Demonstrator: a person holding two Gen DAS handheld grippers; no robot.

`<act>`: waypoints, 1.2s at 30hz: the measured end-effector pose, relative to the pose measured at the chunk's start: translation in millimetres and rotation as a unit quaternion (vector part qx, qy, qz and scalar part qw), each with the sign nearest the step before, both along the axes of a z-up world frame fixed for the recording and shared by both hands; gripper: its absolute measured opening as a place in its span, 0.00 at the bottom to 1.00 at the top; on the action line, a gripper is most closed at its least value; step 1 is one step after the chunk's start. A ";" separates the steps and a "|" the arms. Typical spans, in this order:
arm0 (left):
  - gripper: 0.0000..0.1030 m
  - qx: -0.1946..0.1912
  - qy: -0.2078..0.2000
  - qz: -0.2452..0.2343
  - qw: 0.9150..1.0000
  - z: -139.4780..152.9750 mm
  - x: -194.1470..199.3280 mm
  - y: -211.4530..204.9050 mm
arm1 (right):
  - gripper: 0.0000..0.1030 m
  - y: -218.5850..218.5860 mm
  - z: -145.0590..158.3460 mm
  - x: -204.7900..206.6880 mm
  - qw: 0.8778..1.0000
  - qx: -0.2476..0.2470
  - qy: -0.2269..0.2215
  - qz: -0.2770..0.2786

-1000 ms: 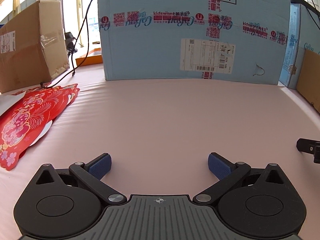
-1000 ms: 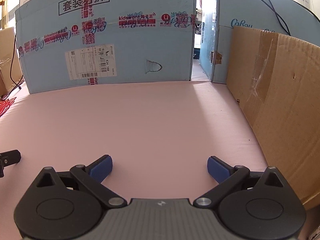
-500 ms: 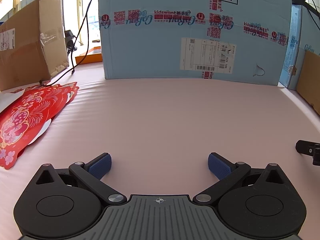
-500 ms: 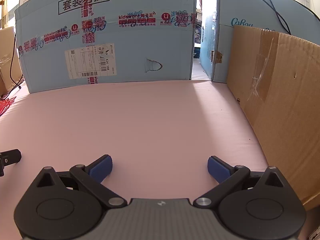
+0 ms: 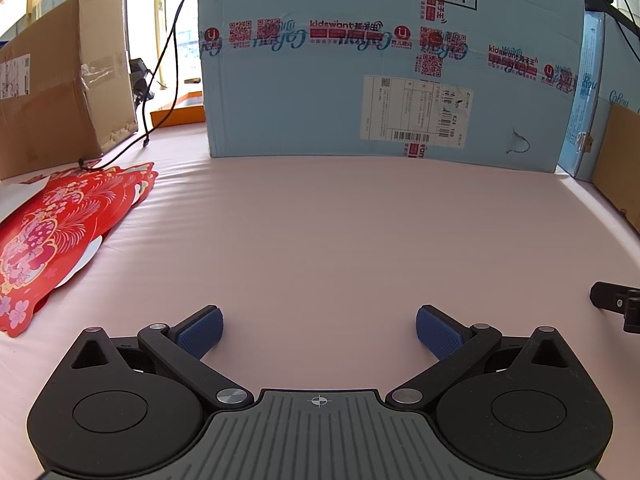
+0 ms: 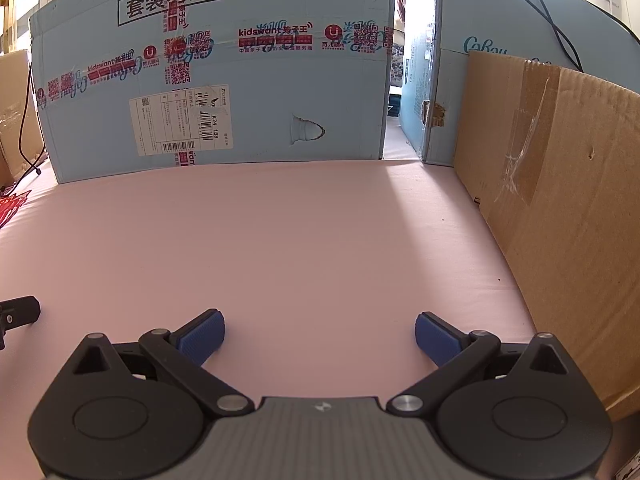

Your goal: Fold shopping bag

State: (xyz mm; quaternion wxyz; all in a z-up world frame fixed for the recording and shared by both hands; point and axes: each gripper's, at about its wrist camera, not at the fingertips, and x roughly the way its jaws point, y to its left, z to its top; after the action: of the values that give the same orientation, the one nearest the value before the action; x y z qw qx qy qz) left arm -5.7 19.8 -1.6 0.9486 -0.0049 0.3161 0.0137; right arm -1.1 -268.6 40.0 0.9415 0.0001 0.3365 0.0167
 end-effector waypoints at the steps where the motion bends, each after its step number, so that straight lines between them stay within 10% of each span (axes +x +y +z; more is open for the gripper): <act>1: 1.00 0.000 0.000 0.000 1.000 0.0 0.1 0.1 | 1.00 -0.1 0.0 0.1 1.000 0.000 0.000 0.000; 36: 1.00 0.004 0.001 0.001 1.000 1.7 -0.8 -5.4 | 1.00 0.2 0.0 0.6 1.000 0.000 0.000 -0.001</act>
State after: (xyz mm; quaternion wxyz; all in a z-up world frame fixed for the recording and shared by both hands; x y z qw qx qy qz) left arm -6.5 14.4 0.1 0.9482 -0.0014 0.3173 0.0160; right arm -0.5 -268.4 40.1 0.9415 0.0000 0.3366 0.0157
